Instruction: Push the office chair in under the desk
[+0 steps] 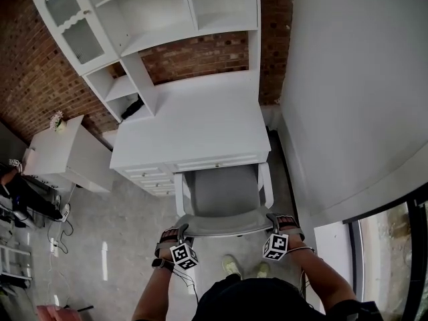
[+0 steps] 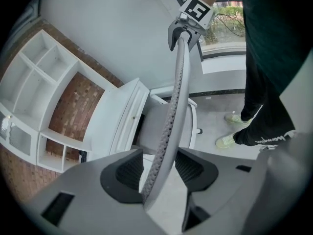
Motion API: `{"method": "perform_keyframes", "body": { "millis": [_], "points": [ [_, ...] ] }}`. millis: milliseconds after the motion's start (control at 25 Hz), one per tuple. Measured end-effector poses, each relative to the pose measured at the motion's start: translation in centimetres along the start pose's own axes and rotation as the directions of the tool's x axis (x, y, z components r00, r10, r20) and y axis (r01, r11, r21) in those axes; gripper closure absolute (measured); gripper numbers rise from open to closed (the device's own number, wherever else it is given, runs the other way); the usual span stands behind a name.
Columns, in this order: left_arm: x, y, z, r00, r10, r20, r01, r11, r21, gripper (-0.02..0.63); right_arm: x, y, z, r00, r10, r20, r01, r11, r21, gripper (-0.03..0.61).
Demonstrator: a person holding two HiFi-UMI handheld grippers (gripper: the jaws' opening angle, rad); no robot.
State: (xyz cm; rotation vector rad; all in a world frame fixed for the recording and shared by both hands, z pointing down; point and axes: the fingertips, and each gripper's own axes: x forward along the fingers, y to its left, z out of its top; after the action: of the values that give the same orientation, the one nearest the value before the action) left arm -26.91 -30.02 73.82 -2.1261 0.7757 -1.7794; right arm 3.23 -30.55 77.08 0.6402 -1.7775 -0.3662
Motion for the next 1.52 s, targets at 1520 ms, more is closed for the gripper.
{"method": "perform_keyframes", "body": {
  "millis": [1520],
  "points": [
    [-22.7, 14.2, 23.1, 0.685, 0.432, 0.587, 0.395, 0.457, -0.797, 0.601, -24.1, -20.6, 11.5, 0.781, -0.316, 0.539, -0.218, 0.671, 0.708, 0.560]
  ]
}}
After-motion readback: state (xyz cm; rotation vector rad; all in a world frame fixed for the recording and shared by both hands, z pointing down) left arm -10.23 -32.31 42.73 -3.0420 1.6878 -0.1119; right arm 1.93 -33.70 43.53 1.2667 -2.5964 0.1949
